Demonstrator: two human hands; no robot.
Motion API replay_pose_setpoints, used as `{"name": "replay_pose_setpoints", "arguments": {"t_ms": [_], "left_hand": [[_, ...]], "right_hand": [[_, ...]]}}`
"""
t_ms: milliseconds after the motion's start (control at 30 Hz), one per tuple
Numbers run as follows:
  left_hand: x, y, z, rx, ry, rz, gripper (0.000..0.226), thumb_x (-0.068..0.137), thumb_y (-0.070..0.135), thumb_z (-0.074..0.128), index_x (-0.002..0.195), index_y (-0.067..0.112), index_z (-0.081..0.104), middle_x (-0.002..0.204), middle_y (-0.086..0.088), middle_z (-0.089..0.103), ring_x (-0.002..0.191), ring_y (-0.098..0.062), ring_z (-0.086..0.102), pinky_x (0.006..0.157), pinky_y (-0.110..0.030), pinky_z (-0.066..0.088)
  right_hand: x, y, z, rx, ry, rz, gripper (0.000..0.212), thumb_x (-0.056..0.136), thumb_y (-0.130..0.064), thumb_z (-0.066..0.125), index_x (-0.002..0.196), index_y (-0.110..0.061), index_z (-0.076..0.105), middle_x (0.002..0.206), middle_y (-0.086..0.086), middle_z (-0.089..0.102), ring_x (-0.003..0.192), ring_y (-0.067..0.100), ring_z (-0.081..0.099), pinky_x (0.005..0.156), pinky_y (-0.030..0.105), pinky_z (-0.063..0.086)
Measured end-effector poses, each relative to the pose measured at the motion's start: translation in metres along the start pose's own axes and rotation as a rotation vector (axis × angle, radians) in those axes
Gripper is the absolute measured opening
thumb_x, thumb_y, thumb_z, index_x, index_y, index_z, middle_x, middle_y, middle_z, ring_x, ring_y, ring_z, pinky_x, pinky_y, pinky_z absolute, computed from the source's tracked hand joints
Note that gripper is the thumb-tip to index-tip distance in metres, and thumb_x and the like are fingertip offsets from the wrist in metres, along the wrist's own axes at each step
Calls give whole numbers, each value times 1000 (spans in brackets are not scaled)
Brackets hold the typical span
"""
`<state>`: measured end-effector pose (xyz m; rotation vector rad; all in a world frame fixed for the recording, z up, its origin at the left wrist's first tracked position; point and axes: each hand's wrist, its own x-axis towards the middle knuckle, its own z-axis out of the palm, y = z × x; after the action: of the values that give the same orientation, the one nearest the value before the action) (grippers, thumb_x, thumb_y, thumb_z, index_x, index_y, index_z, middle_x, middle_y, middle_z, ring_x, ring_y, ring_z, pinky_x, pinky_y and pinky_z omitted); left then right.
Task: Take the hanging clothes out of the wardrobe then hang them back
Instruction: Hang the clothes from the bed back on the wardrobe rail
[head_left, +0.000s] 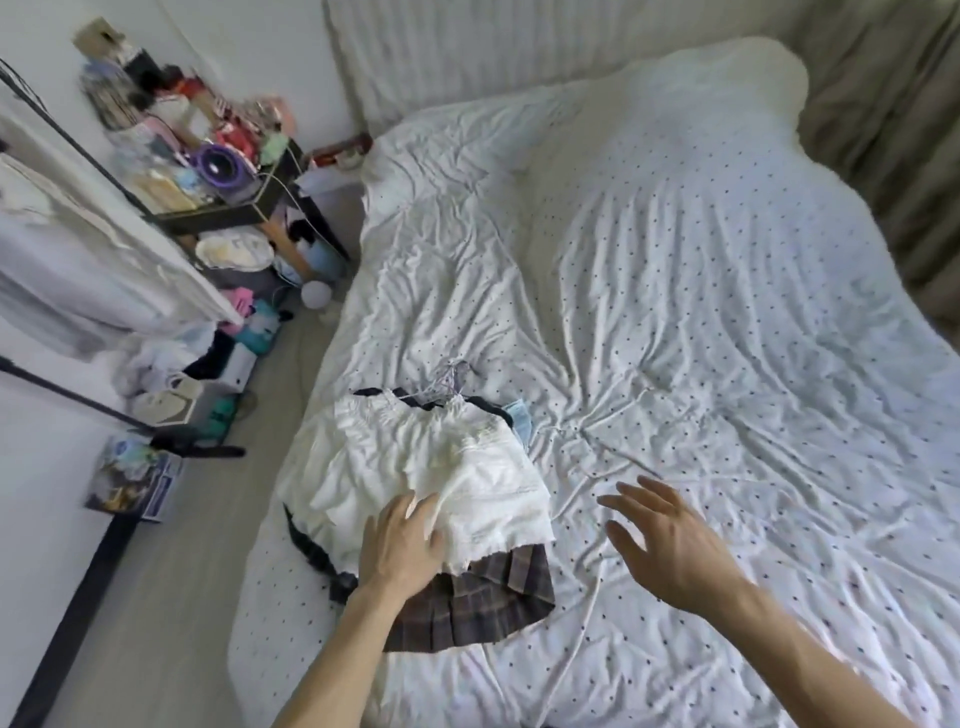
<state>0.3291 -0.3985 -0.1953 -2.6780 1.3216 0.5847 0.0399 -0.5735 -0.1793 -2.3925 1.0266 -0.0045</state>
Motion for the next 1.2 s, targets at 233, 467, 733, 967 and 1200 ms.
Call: {"name": "replay_pose_setpoints", "arguments": {"t_ms": [233, 467, 733, 967, 1200], "left_hand": [[149, -89, 20, 22, -158, 5, 55, 99, 42, 43, 152, 32, 32, 162, 1, 26, 149, -20, 22, 120, -49, 22], [288, -145, 37, 45, -220, -32, 60, 97, 42, 46, 153, 30, 29, 163, -4, 21, 148, -26, 26, 118, -49, 25], [401, -171, 54, 59, -163, -6, 68, 98, 41, 46, 157, 27, 17, 165, -3, 15, 150, -24, 19, 118, -55, 23], [420, -169, 62, 148, -161, 44, 39, 98, 39, 46, 137, 34, 51, 133, -1, 55, 123, -25, 51, 97, -43, 43], [402, -157, 16, -92, -60, 183, 20, 100, 41, 48, 101, 27, 63, 96, 4, 66, 84, -19, 62, 73, -37, 49]], "right_hand": [[115, -39, 82, 5, -247, 161, 49, 102, -50, 35, 149, -35, 38, 158, -7, 35, 150, 17, 20, 121, 33, 21], [225, -67, 156, 5, -415, 272, 64, 102, -51, 35, 158, -28, 13, 166, 2, 8, 152, 23, 10, 122, 38, 14], [343, -67, 199, 46, -383, 322, 66, 104, -47, 30, 159, -20, 7, 164, 6, 18, 148, 27, 22, 121, 42, 22], [361, -67, 200, 125, -367, 395, 30, 104, -36, 39, 116, -16, 58, 101, 3, 52, 86, 22, 55, 79, 39, 50], [308, -70, 171, 284, -64, 386, 25, 104, -36, 43, 119, -26, 60, 96, -4, 52, 80, 18, 56, 67, 34, 47]]}}
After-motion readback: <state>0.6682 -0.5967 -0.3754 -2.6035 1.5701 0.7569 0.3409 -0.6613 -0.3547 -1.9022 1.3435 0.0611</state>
